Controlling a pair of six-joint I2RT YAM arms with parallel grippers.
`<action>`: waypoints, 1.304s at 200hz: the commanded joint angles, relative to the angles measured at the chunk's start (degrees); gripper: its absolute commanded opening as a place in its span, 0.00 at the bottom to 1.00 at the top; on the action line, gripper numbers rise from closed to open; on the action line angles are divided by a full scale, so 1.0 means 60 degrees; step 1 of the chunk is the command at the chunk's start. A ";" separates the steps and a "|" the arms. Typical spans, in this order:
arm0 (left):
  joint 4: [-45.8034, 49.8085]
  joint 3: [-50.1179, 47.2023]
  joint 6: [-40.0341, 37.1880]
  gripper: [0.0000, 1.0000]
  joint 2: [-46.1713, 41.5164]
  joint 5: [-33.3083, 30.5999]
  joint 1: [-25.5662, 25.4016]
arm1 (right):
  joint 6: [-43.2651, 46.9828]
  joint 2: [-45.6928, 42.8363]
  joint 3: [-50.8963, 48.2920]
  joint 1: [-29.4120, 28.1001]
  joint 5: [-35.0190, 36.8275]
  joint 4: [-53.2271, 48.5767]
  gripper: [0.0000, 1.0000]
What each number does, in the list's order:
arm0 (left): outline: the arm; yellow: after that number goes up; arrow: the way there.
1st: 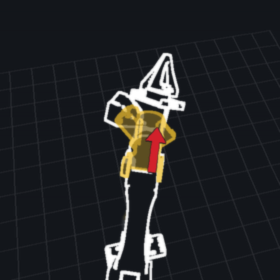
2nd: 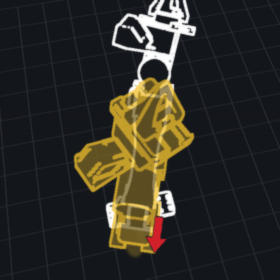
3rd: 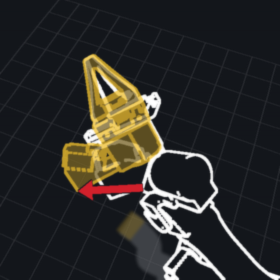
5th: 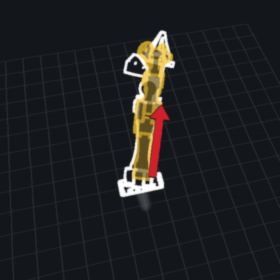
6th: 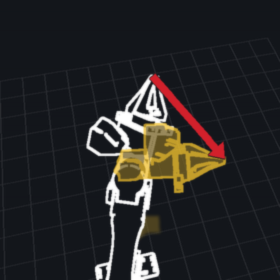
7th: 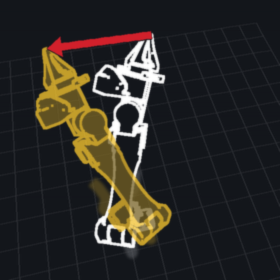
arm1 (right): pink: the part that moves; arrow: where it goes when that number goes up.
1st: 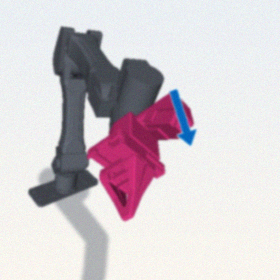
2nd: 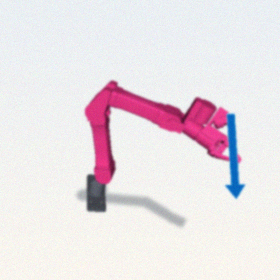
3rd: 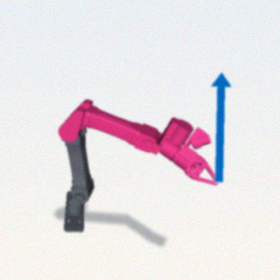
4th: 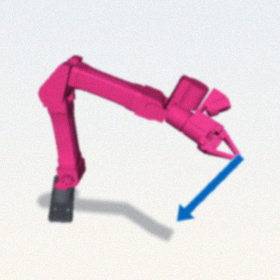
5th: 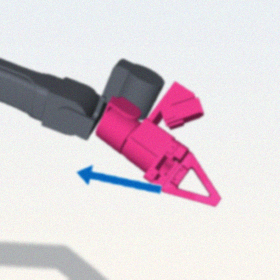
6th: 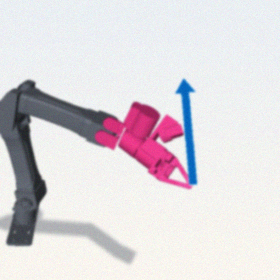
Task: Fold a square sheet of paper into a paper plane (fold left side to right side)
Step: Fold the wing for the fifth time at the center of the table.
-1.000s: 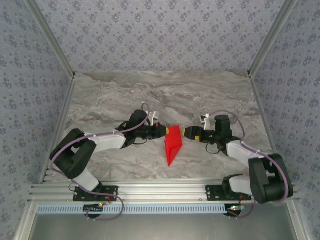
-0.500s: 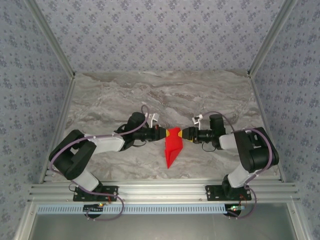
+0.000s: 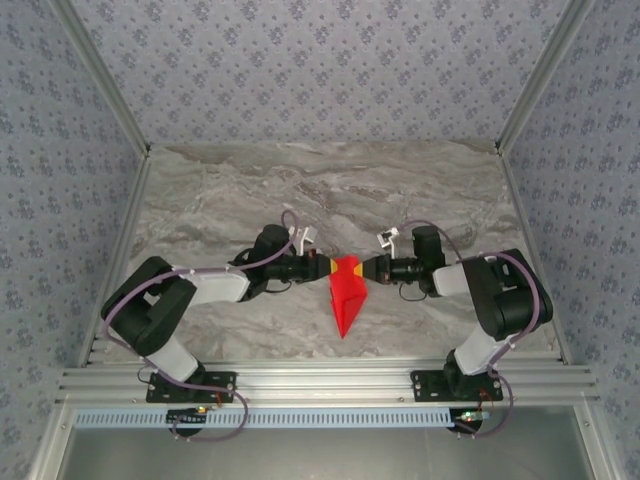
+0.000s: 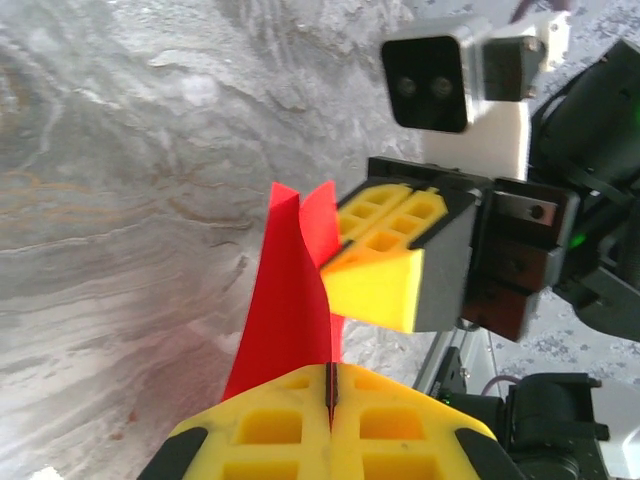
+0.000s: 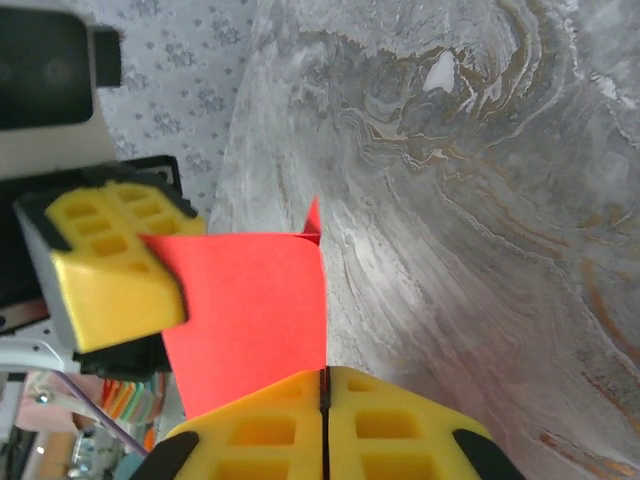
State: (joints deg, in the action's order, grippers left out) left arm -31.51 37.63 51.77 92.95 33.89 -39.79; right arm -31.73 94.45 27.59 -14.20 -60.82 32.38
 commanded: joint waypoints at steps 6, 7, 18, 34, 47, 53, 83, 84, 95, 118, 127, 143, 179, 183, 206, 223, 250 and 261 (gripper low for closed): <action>-0.0337 -0.0010 -0.0111 0.00 0.0404 0.0196 0.0216 | 0.0493 -0.0323 0.0234 -0.0021 0.0164 -0.0954 0.00; -0.0341 -0.0013 -0.0121 0.00 0.0425 0.0204 0.0216 | 0.0495 -0.0328 0.0234 -0.0021 0.0170 -0.0963 0.00; -0.0245 0.0050 -0.0234 0.01 0.0551 0.0247 0.0285 | 0.0612 -0.0459 0.0278 -0.0036 0.0308 -0.1315 0.00; -0.0062 0.0099 -0.0426 0.04 0.0676 0.0269 0.0404 | 0.0896 -0.0684 0.0420 -0.0058 0.0495 -0.2077 0.00; 0.0020 0.0127 -0.0525 0.04 0.0759 0.0351 0.0512 | 0.1065 -0.0885 0.0435 -0.0095 0.0589 -0.2474 0.00; 0.0035 0.0138 -0.0544 0.04 0.0794 0.0392 0.0555 | 0.1084 -0.0965 0.0424 -0.0110 0.0612 -0.2542 0.00; 0.0520 0.0358 -0.0885 0.16 0.0874 0.0451 0.0606 | 0.0893 -0.1034 0.0467 -0.0197 0.0802 -0.2700 0.00; 0.0549 0.0369 -0.0897 0.17 0.0865 0.0448 0.0609 | 0.0879 -0.1042 0.0468 -0.0197 0.0811 -0.2701 0.00; 0.0791 0.0379 -0.1057 0.26 0.0739 0.0373 0.0657 | 0.0737 -0.1088 0.0498 -0.0241 0.0989 -0.2757 0.00; 0.2045 0.0343 -0.1693 0.52 -0.0044 -0.0283 0.0830 | 0.0521 -0.1280 0.0820 -0.0270 0.1632 -0.3675 0.00; 0.2825 0.0348 -0.2114 0.58 -0.0586 -0.0811 0.0831 | 0.0363 -0.1385 0.0928 -0.0293 0.1938 -0.4057 0.00; 0.4447 0.0519 -0.3032 0.64 -0.1745 -0.1816 0.0543 | -0.0020 -0.1543 0.1130 -0.0331 0.2372 -0.4622 0.00; 0.7242 0.1125 -0.4171 0.65 -0.3739 -0.4150 -0.1496 | -0.1092 -0.1966 0.1360 -0.0595 0.3085 -0.5225 0.00; 0.7313 0.1124 -0.4120 0.65 -0.3854 -0.4278 -0.1746 | -0.1144 -0.2008 0.1420 -0.0655 0.3169 -0.5350 0.00; 0.7189 0.1047 -0.3722 0.65 -0.3829 -0.4775 -0.3074 | -0.1215 -0.2050 0.2034 -0.1042 0.3831 -0.6501 0.00; 0.7097 0.1236 -0.3533 0.65 -0.3134 -0.5367 -0.3926 | -0.1414 -0.2023 0.2306 -0.1260 0.4186 -0.6979 0.00; 0.7316 0.2046 -0.3394 0.67 -0.1710 -0.6665 -0.4894 | -0.1861 -0.2013 0.2432 -0.1397 0.4545 -0.7282 0.00; 0.7523 0.2455 -0.3329 0.68 -0.1219 -0.7172 -0.5130 | -0.2006 -0.2006 0.2428 -0.1388 0.4677 -0.7400 0.00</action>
State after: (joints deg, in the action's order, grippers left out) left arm 9.80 46.81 31.03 80.90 0.58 -67.64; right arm -40.16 83.22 41.06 -22.28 -36.60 -6.35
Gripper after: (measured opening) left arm 0.667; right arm 0.055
